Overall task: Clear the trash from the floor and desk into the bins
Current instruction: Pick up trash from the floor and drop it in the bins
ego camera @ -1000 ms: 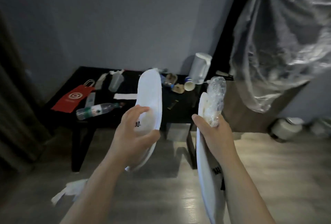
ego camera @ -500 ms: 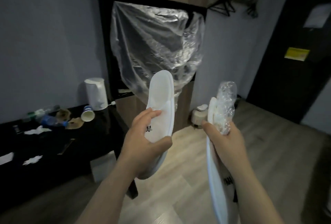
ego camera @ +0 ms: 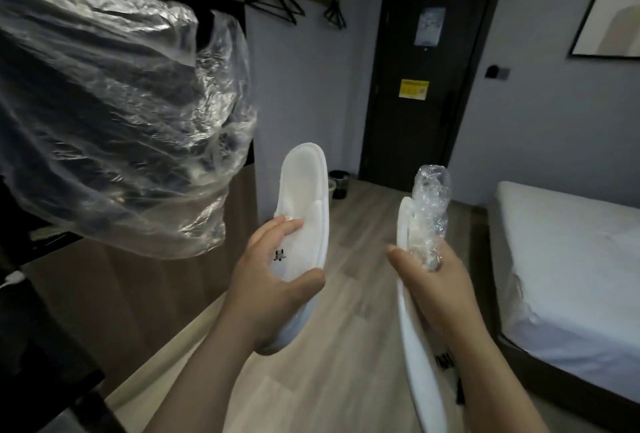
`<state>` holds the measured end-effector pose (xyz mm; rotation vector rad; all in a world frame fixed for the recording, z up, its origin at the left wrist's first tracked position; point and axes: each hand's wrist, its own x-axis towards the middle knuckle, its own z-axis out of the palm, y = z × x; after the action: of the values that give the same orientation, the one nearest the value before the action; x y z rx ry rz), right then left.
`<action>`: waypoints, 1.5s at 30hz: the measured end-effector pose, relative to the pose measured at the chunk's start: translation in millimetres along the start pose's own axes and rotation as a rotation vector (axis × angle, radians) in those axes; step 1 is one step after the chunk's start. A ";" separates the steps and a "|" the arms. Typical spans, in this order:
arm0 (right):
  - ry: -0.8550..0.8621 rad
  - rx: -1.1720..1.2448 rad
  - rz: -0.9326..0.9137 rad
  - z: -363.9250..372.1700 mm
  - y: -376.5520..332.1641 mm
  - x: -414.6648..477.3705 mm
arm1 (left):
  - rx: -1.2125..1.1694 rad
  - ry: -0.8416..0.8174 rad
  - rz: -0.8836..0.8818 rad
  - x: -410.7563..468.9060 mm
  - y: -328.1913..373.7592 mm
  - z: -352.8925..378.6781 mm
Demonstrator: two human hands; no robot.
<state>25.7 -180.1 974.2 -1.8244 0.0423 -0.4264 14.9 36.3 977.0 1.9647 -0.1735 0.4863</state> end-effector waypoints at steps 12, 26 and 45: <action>0.067 -0.088 -0.024 78.1 6.2 169.0 | -0.005 -0.085 0.079 201.4 -68.0 16.3; 0.092 -0.095 0.002 127.7 86.3 424.4 | 0.030 -0.122 0.032 430.0 -160.2 113.4; 0.052 -0.158 0.018 262.5 164.7 762.6 | 0.061 -0.111 -0.040 754.6 -312.6 183.5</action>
<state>848.7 -174.4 962.3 -1.9660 0.1310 -0.4684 850.7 79.3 959.1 2.0521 -0.1906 0.3603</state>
